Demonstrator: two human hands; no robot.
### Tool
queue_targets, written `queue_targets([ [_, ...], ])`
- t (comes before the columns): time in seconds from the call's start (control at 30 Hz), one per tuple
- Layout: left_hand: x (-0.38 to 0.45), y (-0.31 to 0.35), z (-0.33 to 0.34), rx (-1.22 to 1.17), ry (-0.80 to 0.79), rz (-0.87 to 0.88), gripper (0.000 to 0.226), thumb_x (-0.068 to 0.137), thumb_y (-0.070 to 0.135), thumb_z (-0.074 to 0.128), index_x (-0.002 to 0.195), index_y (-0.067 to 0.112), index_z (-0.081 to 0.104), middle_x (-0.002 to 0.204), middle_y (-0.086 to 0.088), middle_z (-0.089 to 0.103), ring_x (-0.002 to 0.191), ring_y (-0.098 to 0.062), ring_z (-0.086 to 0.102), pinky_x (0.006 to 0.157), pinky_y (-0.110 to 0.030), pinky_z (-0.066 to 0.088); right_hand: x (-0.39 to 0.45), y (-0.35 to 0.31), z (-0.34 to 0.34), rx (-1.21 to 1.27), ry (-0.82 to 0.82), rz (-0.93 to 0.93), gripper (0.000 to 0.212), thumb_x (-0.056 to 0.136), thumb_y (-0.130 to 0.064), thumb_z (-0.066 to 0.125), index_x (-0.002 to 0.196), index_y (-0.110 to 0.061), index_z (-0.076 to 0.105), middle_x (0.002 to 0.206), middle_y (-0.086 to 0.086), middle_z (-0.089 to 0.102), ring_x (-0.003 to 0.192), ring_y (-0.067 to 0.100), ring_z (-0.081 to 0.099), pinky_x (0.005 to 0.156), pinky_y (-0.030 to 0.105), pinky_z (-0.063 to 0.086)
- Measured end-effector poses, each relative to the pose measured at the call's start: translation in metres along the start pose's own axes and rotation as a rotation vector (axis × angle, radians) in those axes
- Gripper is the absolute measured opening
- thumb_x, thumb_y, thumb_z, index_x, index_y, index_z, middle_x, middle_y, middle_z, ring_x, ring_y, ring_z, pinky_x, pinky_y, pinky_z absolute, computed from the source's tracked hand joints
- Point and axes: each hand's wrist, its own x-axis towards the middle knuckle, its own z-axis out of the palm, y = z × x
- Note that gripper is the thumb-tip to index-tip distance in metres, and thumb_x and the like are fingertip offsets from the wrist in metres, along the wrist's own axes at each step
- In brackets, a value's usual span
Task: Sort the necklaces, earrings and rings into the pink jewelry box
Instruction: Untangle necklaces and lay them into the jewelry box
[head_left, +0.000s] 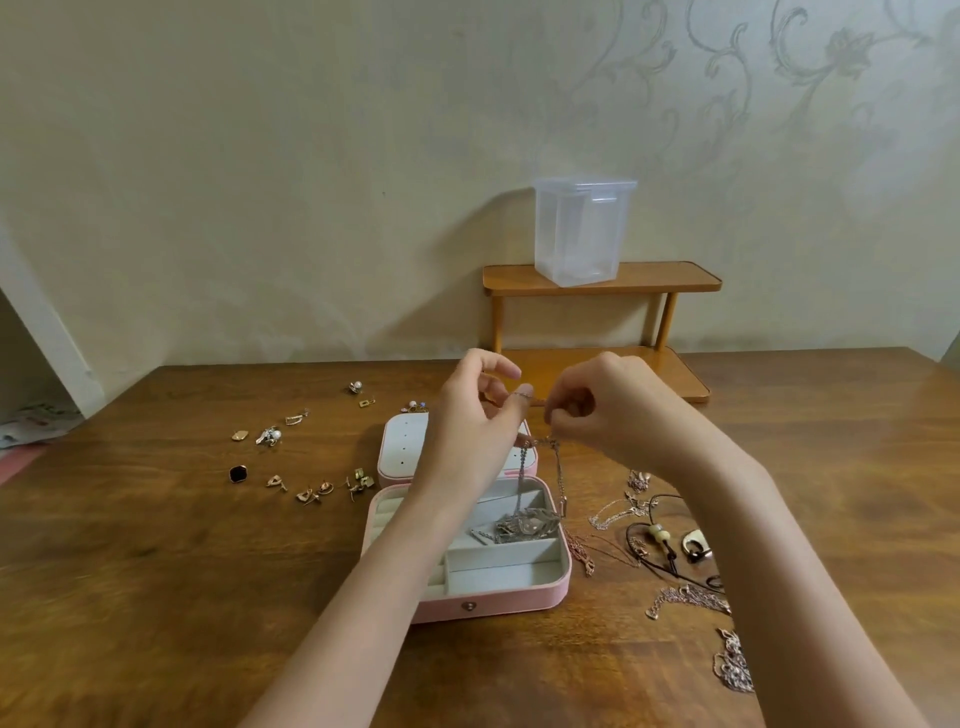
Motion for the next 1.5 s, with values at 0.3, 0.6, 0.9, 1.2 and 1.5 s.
queue_targets([
  [0.3,0.0,-0.005,0.001,-0.067,-0.058,-0.25,0.014,0.097,0.013,0.045,0.095,0.019,0.058,0.088,0.002,0.054,0.065,-0.005,0.053,0.051,-0.018,0.048,-0.005,-0.001,-0.01,0.79,-0.123,0.196,0.022,0.094,-0.009,0.046,0.082,-0.007,0.064,0.082,0.008,0.069,0.079,0.016,0.066,0.077,0.028,0.056],
  [0.6,0.002,0.002,-0.007,0.025,-0.06,-0.211,0.04,0.099,0.033,0.037,0.073,0.014,0.06,0.061,0.0,0.057,0.04,-0.003,0.043,0.039,-0.013,0.031,-0.003,-0.001,-0.003,0.959,-0.106,0.279,0.017,0.095,-0.009,0.046,0.085,-0.005,0.06,0.072,0.006,0.058,0.058,0.014,0.057,0.056,0.023,0.052],
  [0.9,-0.002,0.016,-0.021,0.703,0.223,0.167,0.062,0.093,0.057,0.024,0.055,0.015,0.05,0.055,0.001,0.051,0.059,-0.025,0.048,0.05,-0.03,0.032,-0.002,-0.003,-0.004,0.699,0.054,0.126,0.006,0.089,-0.01,0.058,0.084,-0.011,0.061,0.068,-0.003,0.055,0.044,0.007,0.043,0.043,0.017,0.037],
  [1.2,0.008,0.016,-0.023,-0.034,0.075,-0.155,0.05,0.098,0.033,0.041,0.058,0.017,0.065,0.041,0.012,0.041,0.044,-0.007,0.038,0.045,-0.024,0.025,0.001,-0.001,-0.005,0.302,0.191,0.025,0.013,0.087,-0.019,0.061,0.075,-0.024,0.058,0.072,-0.011,0.059,0.056,0.003,0.056,0.056,0.018,0.047],
  [1.5,0.009,0.012,-0.03,0.114,0.16,0.007,0.022,0.096,0.015,0.044,0.088,0.023,0.063,0.08,0.011,0.056,0.066,0.002,0.048,0.054,-0.007,0.037,0.002,-0.005,0.0,0.37,0.191,0.118,0.011,0.09,-0.015,0.055,0.079,-0.016,0.056,0.079,0.0,0.061,0.043,0.005,0.048,0.039,0.011,0.037],
])
